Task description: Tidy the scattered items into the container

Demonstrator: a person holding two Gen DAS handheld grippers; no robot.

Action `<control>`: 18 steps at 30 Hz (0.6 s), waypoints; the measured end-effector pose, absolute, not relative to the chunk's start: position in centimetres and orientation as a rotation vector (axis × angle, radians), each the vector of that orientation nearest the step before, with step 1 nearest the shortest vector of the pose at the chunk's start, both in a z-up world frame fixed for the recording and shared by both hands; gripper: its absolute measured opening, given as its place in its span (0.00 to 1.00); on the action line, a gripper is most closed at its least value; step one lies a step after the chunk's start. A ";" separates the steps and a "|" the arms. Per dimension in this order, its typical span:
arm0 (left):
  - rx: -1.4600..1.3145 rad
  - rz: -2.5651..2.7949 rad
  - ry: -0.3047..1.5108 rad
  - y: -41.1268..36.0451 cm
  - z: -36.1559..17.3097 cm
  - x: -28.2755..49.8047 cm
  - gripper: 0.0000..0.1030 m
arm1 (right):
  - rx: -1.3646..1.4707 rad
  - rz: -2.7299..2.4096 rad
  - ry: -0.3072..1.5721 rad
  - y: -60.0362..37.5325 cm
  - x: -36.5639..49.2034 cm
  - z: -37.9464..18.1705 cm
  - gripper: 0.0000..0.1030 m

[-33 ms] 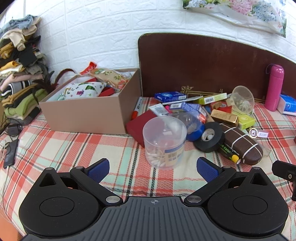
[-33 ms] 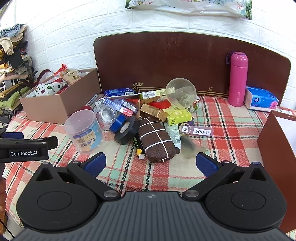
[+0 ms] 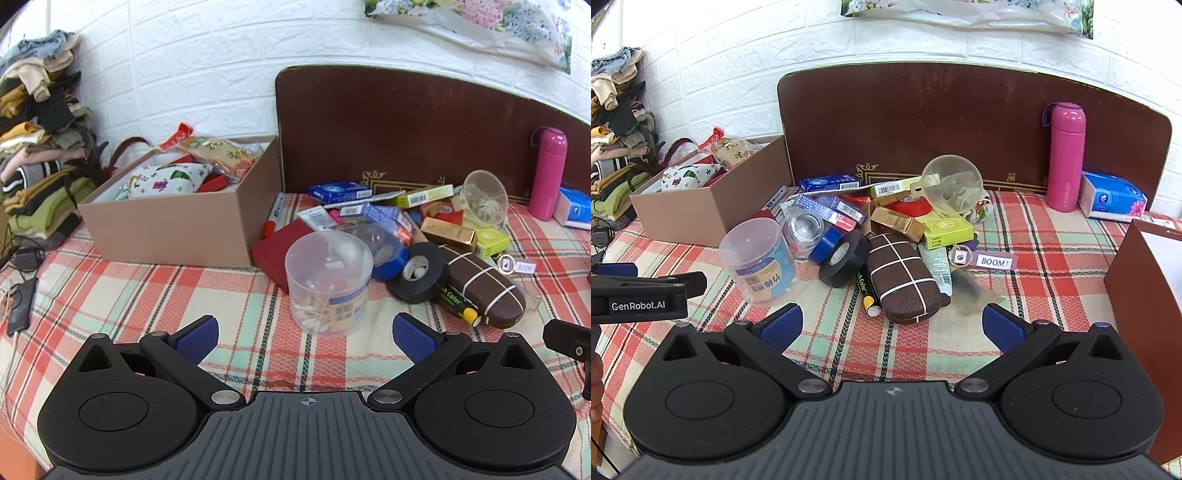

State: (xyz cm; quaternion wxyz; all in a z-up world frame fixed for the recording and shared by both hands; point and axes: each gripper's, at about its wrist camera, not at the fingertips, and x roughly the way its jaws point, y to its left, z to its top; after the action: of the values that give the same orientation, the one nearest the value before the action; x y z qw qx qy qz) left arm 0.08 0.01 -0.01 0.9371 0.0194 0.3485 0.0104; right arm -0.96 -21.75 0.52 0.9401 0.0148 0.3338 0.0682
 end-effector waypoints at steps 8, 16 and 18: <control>0.041 0.010 0.708 0.2 -0.4 0.3 1.00 | 0.026 0.140 0.681 -21.7 -0.7 0.6 1.00; 0.040 0.016 0.712 0.3 0.0 0.2 1.00 | 0.032 0.132 0.686 -21.8 -0.4 0.2 1.00; 0.041 0.013 0.713 0.2 0.1 0.2 1.00 | 0.031 0.129 0.686 -21.8 -0.5 0.1 1.00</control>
State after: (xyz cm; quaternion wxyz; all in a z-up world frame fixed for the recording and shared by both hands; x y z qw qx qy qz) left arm 0.23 0.20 0.06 0.9370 0.0202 0.3487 0.0064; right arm -0.48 -21.76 0.07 0.9395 0.0152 0.3362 0.0634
